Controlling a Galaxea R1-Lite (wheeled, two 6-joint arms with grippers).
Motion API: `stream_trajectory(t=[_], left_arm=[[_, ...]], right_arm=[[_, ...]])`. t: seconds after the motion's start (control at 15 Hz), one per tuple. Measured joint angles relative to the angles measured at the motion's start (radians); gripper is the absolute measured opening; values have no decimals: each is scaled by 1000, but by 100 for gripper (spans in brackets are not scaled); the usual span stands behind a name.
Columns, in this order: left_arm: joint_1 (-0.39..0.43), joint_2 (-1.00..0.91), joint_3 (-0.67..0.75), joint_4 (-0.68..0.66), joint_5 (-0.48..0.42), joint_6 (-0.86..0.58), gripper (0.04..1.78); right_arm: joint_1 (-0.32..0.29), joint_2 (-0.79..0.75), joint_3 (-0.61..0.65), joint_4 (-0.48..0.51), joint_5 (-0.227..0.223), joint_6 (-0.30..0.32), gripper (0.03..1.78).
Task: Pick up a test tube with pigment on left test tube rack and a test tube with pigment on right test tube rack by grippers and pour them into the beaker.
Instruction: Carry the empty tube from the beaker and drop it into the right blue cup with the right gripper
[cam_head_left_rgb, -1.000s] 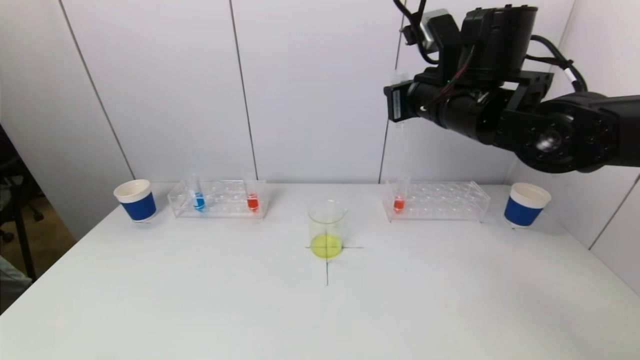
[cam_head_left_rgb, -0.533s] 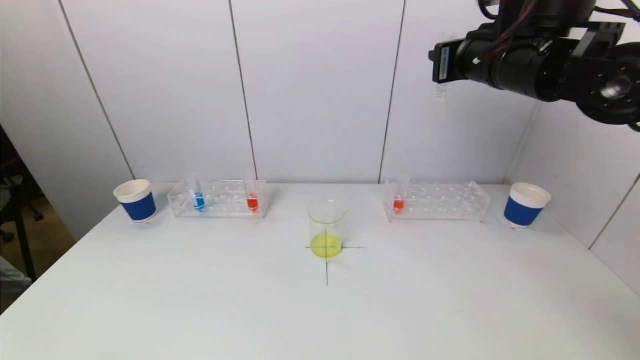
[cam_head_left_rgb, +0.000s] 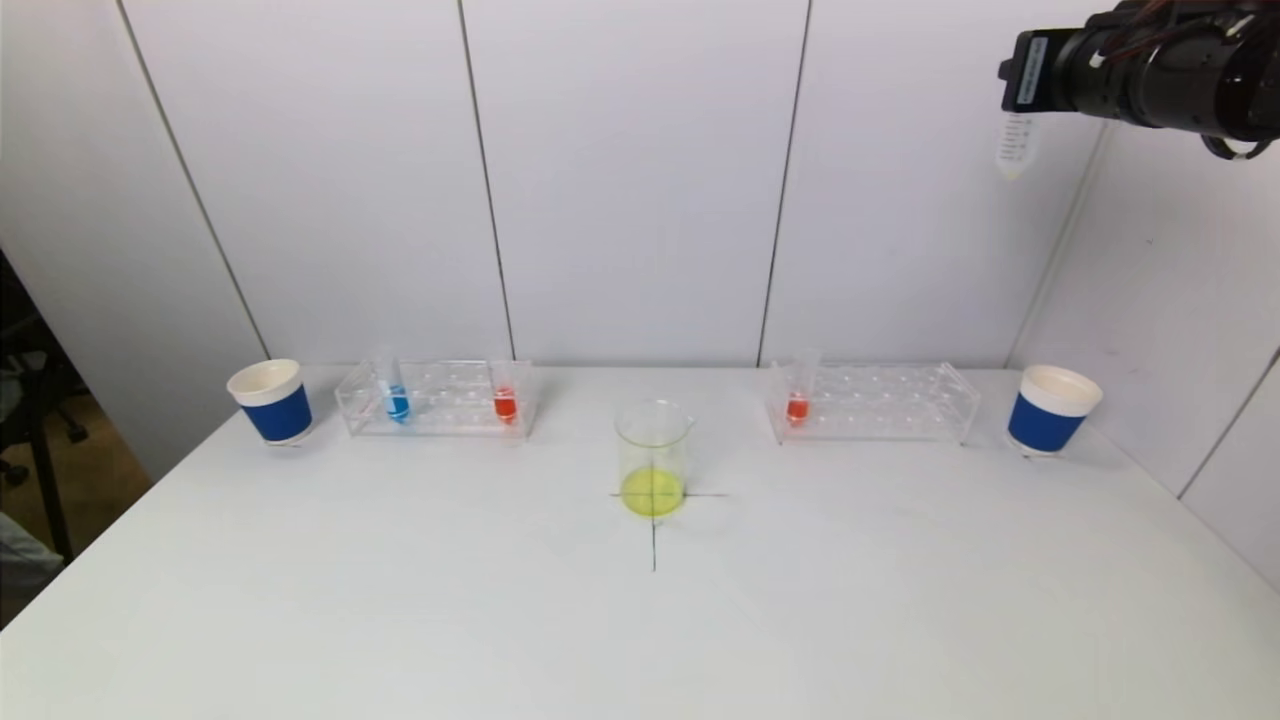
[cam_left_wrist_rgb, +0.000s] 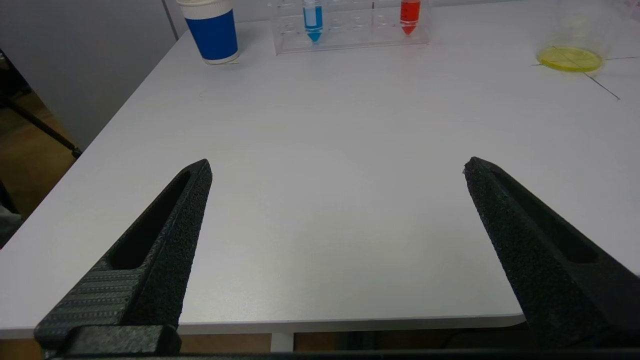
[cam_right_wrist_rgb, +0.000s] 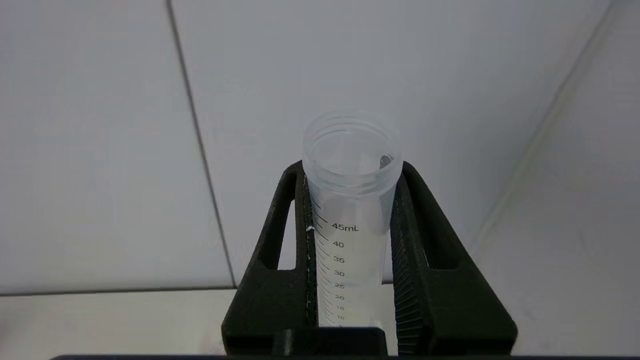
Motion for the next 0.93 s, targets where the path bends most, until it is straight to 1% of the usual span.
stream_trajectory(t=[0.13,0.33,0.4,0.53,0.73,0.93], left_arm=[[0,0,0,0,0,0,176],[0,0,0,0,0,0,176],[0,0,0,0,0,-1,176],[0,0,0,0,0,0,176],[0,0,0,0,0,0,176],[0,0,0,0,0,0,176]], right_arm=[[-66,5,0,0,6,1,48],[-153,11,3,-4,65,30,48],[-178,13,5,-3,77,39,48],[-220,19,12,-6,88,43,48],[-279,26,56,-15,105,47,48],[-323,31,124,-60,127,63,48]])
